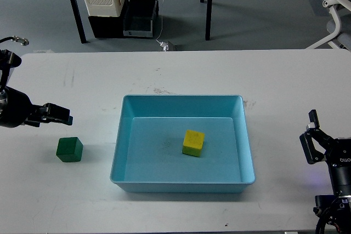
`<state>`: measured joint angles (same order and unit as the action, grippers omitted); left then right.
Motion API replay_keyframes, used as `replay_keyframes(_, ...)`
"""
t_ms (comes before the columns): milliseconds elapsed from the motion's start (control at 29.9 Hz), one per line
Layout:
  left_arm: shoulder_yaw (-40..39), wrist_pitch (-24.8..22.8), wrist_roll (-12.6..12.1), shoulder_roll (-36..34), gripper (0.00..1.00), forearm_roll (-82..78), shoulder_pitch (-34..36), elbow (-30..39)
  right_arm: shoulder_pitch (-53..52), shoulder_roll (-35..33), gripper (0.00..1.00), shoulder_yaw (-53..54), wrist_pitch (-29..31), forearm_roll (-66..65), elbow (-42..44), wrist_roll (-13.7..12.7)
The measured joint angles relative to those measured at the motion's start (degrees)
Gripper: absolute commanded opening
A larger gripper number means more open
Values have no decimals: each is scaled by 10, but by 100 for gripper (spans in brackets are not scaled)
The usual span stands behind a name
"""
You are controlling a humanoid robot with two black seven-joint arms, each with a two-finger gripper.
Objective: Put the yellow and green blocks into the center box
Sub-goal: 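Swing the left gripper up and bring it down toward the green cube, then lower the left gripper over the green cube and close on it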
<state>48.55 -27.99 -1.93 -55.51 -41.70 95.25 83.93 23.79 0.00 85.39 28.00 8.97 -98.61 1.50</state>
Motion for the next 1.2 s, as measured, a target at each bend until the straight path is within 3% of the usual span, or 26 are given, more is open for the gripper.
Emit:
replay_keyframes(267, -62, 0, 0, 45, 100, -1, -92, -29, 5, 0, 100, 2, 0, 0, 0, 0)
replay_keyframes(501, -65, 0, 0, 79, 100, -1, -101, -53, 6, 0, 100, 3, 0, 1, 0, 0)
replay_keyframes(1203, -67, 0, 0, 75, 100, -27, -131, -81, 7, 0, 100, 3, 0, 0, 3, 0)
